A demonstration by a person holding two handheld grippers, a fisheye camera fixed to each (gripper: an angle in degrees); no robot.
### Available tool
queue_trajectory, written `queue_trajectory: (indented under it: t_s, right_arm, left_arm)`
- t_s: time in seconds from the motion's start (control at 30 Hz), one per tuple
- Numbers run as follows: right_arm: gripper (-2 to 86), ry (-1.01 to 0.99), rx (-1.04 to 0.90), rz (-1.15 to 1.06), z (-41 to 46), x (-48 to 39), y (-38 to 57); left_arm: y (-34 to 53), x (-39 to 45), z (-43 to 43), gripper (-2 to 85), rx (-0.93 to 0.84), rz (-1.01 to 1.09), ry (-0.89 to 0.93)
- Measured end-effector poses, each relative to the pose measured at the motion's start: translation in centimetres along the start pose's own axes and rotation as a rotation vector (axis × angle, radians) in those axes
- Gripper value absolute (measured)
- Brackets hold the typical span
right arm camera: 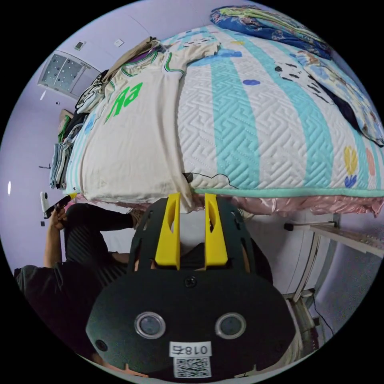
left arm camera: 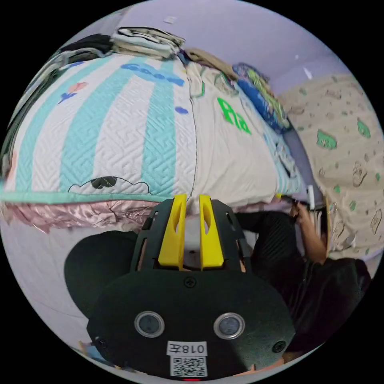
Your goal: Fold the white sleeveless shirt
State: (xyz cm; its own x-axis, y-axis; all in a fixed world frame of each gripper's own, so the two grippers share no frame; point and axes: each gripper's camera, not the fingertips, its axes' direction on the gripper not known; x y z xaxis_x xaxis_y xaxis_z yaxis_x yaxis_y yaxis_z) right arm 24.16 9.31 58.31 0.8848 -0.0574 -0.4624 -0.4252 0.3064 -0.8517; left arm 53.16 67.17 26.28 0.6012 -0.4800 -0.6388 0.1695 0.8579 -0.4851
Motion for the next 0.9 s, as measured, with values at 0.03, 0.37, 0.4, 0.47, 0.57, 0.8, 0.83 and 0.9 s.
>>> queue_trajectory:
  t_s: [0.03, 0.37, 0.4, 0.47, 0.57, 0.8, 0.83, 0.9]
  right_arm:
    - [9.8, -0.017, -0.032, -0.011, 0.5, 0.4, -0.7]
    - [7.0, 0.034, -0.215, -0.222, 0.6, -1.0, -3.7]
    - [7.1, 0.04, -0.204, -0.217, 0.6, -0.9, -3.7]
    - [6.5, 0.036, -0.204, -0.203, 1.0, -0.4, -4.1]
    - [3.1, 0.056, -0.228, -0.217, 0.7, 0.0, -4.7]
    - [-0.8, 0.052, -0.291, -0.235, -2.4, 0.6, -3.4]
    - [-0.8, 0.046, -0.285, -0.226, -2.6, 1.1, -3.2]
    - [-0.7, 0.023, -0.285, -0.185, -2.1, 2.2, -3.0]
  left_arm:
    - [-1.0, 1.6, 0.7, 6.3, -0.058, 0.057, -0.04]
    - [-7.3, 13.1, 7.2, 5.6, -0.354, 0.287, -0.3]
    - [-7.9, 13.8, 7.3, 5.2, -0.353, 0.272, -0.32]
    - [-8.6, 14.7, 7.5, 4.8, -0.355, 0.259, -0.319]
    - [-10.0, 16.5, 7.8, 2.3, -0.38, 0.255, -0.344]
    - [-11.7, 20.0, 5.4, -0.8, -0.435, 0.248, -0.342]
    - [-11.8, 20.3, 5.0, -0.8, -0.425, 0.241, -0.336]
    - [-12.1, 20.6, 4.8, -0.7, -0.425, 0.224, -0.32]
